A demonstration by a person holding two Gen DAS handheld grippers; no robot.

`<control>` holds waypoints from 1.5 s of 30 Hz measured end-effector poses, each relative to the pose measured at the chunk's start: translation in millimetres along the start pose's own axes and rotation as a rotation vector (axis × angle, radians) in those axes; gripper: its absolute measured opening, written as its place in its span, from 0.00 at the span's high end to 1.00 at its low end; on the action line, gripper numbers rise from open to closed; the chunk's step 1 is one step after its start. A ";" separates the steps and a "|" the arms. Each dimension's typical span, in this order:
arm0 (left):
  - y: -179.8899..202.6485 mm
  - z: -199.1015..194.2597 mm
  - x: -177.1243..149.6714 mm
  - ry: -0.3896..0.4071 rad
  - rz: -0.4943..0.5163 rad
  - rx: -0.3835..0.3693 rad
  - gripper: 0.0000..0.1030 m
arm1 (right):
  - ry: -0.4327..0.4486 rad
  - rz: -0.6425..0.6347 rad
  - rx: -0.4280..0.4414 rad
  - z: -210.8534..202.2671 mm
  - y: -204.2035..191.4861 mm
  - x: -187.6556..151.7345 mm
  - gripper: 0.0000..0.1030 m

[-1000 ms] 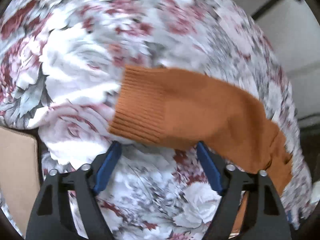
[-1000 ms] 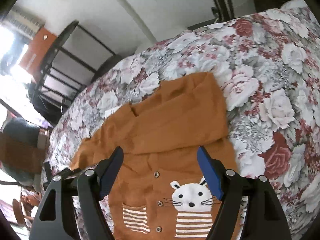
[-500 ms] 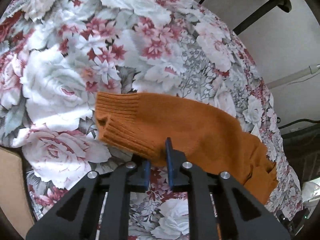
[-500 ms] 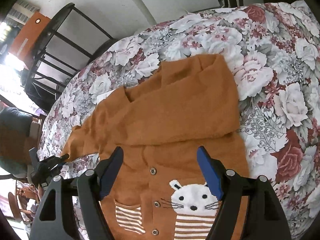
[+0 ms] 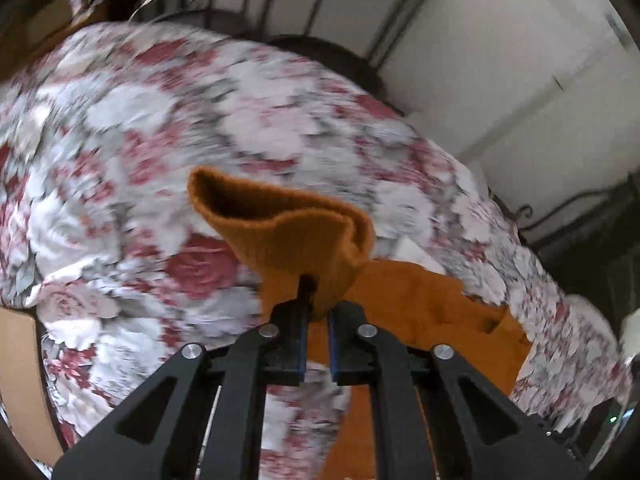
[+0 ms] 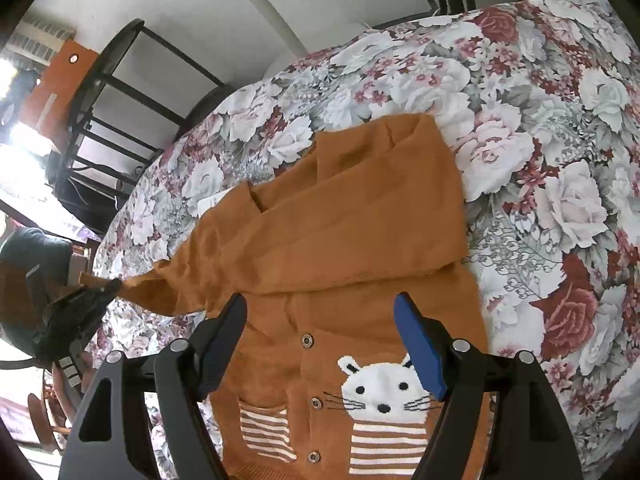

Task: Fold small clothes

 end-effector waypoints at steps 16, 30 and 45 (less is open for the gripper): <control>174.4 30.6 -59.2 -0.017 0.337 0.031 0.94 | 0.026 0.189 0.091 -29.5 66.7 5.3 0.24; 247.4 90.8 -135.1 -0.120 0.580 0.079 0.73 | 0.057 0.307 0.147 -26.8 88.8 14.2 0.24; 133.6 49.8 -73.4 -0.059 0.476 0.218 0.12 | 0.054 0.211 0.187 32.2 47.9 47.9 0.28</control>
Point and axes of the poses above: each gripper's, at about its wrist camera, not at the fingertips, and z roughly the way its jaws point, y to its right, x to its top, the point moved 8 cm from there along z, roughly the way its jaws point, and after that the axes turned 6 degrees about -y, right-handed, at the moved point
